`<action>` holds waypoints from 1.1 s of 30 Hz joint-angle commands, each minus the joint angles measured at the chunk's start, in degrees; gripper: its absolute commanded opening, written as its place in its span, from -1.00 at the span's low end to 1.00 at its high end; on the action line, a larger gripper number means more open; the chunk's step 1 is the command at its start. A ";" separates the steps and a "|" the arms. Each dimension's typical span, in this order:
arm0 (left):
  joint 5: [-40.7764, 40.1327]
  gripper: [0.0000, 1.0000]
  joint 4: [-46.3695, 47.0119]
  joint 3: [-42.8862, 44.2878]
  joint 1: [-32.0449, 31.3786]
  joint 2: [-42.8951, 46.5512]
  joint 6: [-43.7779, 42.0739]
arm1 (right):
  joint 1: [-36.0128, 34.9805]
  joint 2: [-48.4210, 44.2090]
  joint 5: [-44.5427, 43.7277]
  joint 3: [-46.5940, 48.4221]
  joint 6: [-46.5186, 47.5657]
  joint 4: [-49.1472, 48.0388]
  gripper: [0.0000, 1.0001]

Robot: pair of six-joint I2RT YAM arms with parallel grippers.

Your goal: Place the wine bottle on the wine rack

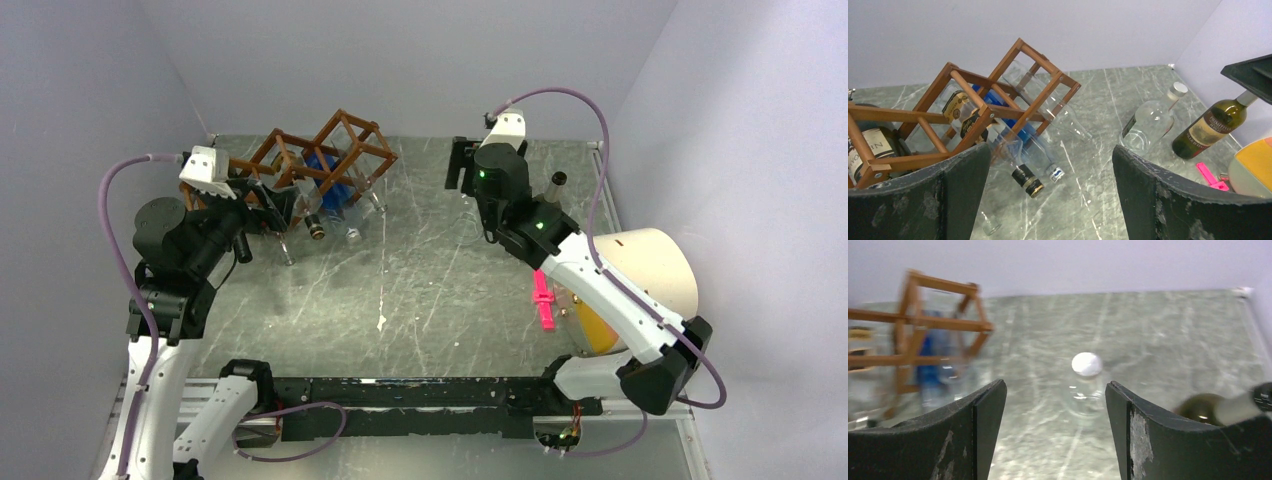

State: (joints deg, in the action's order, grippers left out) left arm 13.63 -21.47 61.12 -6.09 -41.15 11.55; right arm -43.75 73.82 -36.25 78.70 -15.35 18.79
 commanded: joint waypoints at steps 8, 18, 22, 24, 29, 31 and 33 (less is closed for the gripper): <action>3.07 0.90 19.52 -5.55 0.55 -0.13 4.34 | 11.01 2.67 -11.78 8.39 5.26 11.14 0.55; 5.28 0.90 27.58 -7.41 0.55 -2.12 5.41 | 26.17 2.73 -1.81 3.80 8.27 7.33 0.57; 4.85 0.90 28.31 -7.69 0.55 -2.25 5.23 | 30.41 2.46 6.84 -1.18 9.43 4.33 0.53; 4.77 0.90 28.86 -8.06 0.56 -1.99 5.36 | 30.84 2.83 9.60 -2.63 9.60 3.66 0.49; 5.03 0.90 28.24 -8.26 0.55 -1.52 5.59 | 30.90 3.58 8.69 -3.91 9.13 2.72 0.34; 5.19 0.90 27.29 -8.11 0.55 -1.32 5.28 | 30.83 3.44 7.40 -4.98 10.30 2.06 0.15; 5.44 0.90 26.36 -8.10 0.55 -1.08 4.77 | 30.87 2.93 6.81 -6.48 11.56 0.85 0.04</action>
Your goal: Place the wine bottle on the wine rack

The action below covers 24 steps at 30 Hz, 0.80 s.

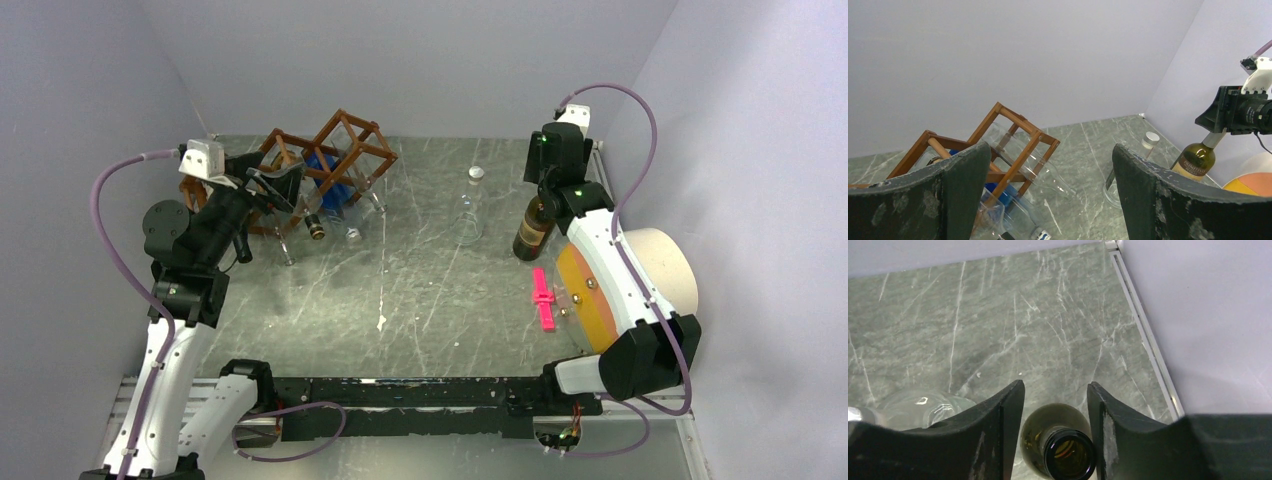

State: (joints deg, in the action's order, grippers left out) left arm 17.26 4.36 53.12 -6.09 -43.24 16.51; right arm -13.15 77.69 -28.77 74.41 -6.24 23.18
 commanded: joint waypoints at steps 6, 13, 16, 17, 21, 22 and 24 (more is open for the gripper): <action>2.45 0.90 -3.19 0.30 0.55 1.42 -2.41 | 0.19 -2.27 -2.57 -3.70 4.01 -5.01 -0.22; 7.44 0.90 -4.44 -0.87 0.55 0.45 -3.76 | 0.15 -2.69 -3.11 -4.37 1.87 -1.81 -0.70; 13.42 0.90 -2.89 -1.69 0.55 -0.88 -3.38 | -0.21 -3.65 -1.93 -3.26 1.74 1.31 -1.00; 15.87 0.90 -1.72 -2.28 0.55 -1.53 -2.54 | -0.62 -4.56 -2.23 -3.00 1.49 1.78 -1.00; 22.69 0.90 3.76 -4.40 0.40 -3.15 0.57 | -2.43 -9.57 2.42 -3.65 0.17 1.40 -1.00; 23.99 0.90 5.17 -4.90 0.26 -3.31 0.48 | -2.57 -10.63 4.89 -3.89 -0.81 1.15 -1.00; 24.05 0.90 6.52 -5.74 -0.20 -3.55 0.31 | -2.61 -11.87 8.41 -3.24 -3.11 2.54 -1.00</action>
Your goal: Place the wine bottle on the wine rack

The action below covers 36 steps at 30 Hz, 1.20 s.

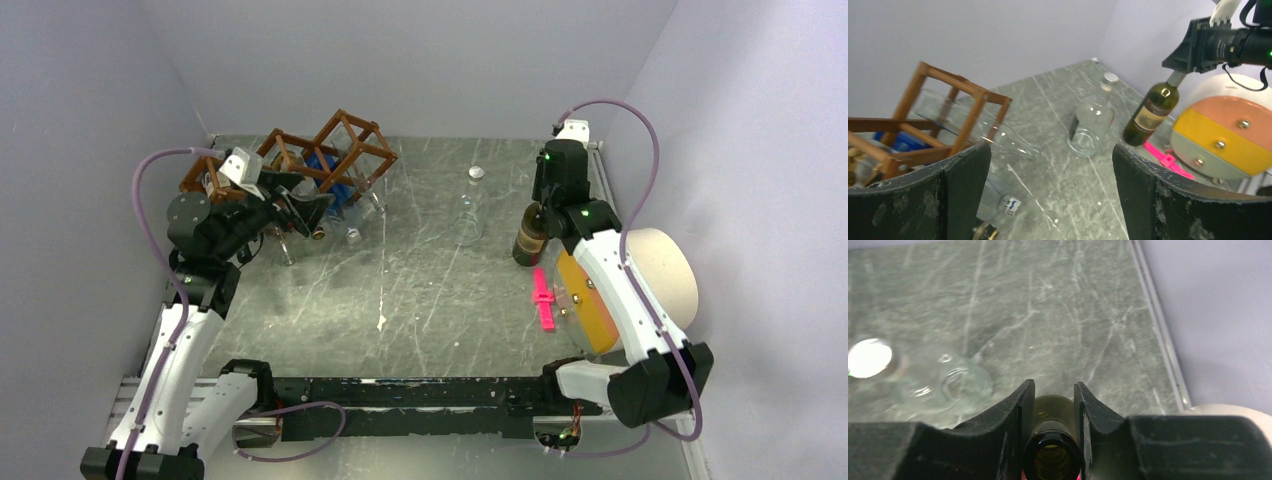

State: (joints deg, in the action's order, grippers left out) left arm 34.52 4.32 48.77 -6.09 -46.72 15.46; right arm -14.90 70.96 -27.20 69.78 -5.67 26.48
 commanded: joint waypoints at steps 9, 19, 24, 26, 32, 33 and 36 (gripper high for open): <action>4.73 0.90 14.54 -7.88 -10.46 -1.31 2.96 | -0.92 -10.82 22.89 0.52 -10.05 3.63 -1.00; -6.06 0.90 12.20 -7.34 -27.83 -10.84 -6.32 | -1.01 -13.28 38.24 -4.23 -19.47 -1.48 -1.00; -5.92 0.90 21.71 -10.63 -32.06 -15.39 -7.62 | -1.09 -11.78 43.86 -3.37 -21.31 -2.92 -1.00; -4.37 0.90 23.11 -10.84 -33.13 -18.42 -9.15 | -1.07 -12.27 46.04 -4.48 -21.96 -4.55 -1.00; -0.27 0.90 26.16 -10.63 -35.76 -24.07 -12.47 | -1.10 -12.27 49.14 -5.96 -21.05 -6.07 -1.00; 0.22 0.90 26.95 -10.75 -35.86 -24.76 -12.78 | -1.14 -11.93 49.51 -5.78 -20.53 -5.89 -1.00; 1.67 0.90 28.53 -11.11 -35.86 -27.07 -14.45 | -1.10 -11.42 51.12 -5.50 -19.44 -6.15 -1.00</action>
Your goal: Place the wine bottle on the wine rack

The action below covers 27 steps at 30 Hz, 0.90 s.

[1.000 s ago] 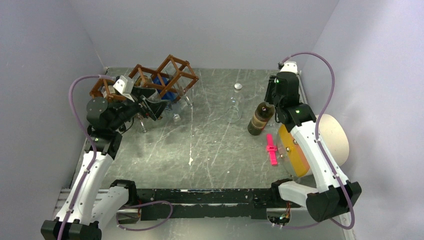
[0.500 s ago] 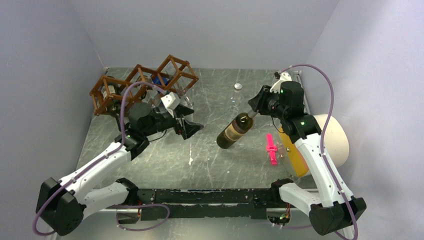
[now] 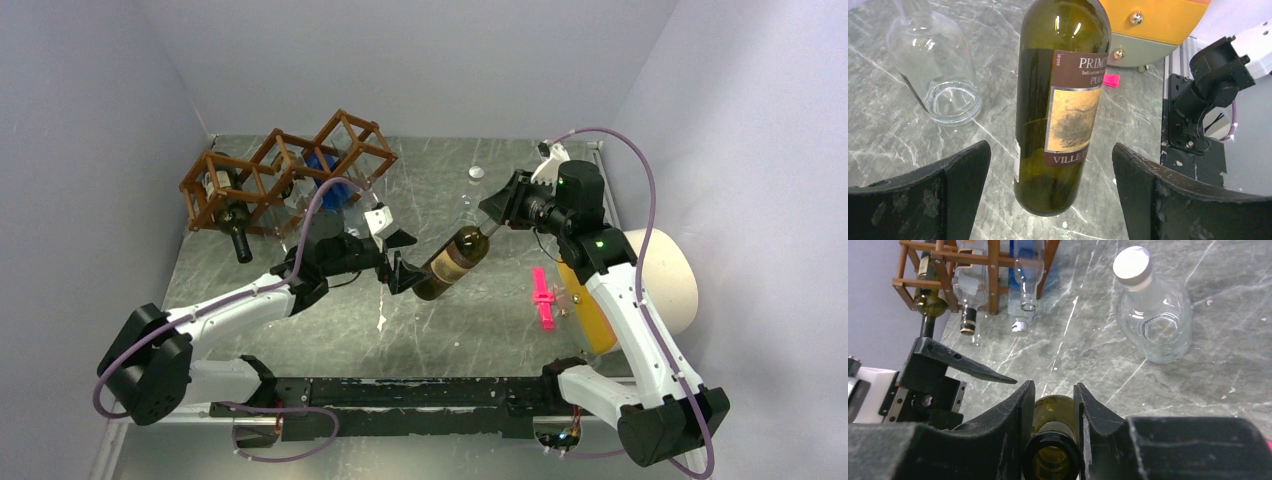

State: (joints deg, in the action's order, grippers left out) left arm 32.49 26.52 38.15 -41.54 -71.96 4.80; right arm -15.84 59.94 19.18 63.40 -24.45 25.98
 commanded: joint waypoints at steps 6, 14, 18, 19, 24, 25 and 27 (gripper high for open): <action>7.91 0.90 -0.22 3.96 -0.50 -7.04 -5.73 | -0.16 -0.17 9.42 0.22 -0.28 -8.10 -1.00; 12.81 0.90 5.07 3.38 -0.54 -9.02 -2.51 | -0.16 -0.67 14.33 -2.13 -1.97 -13.76 -1.00; 17.42 0.90 10.47 2.87 -0.64 -10.70 3.20 | -0.17 -1.50 16.77 -3.65 -3.80 -17.94 -1.00; 18.62 0.90 12.04 2.68 -0.59 -11.26 4.63 | -0.16 -1.83 17.02 -4.02 -4.19 -18.85 -1.00; 22.44 0.90 16.39 2.32 -0.87 -13.43 9.87 | -0.16 -3.93 18.04 -5.23 -3.98 -20.51 -1.00; 23.16 0.94 16.62 2.56 -0.87 -13.90 10.18 | -0.20 -4.43 18.94 -5.55 -4.13 -21.25 -1.00; 23.99 0.77 15.70 3.82 -0.84 -14.58 10.28 | -0.14 -5.10 20.12 -5.65 -4.78 -22.44 -1.00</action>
State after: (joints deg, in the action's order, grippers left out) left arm 51.11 37.65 40.34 -41.91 -85.34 12.25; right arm -15.81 57.98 34.63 57.45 -25.71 11.51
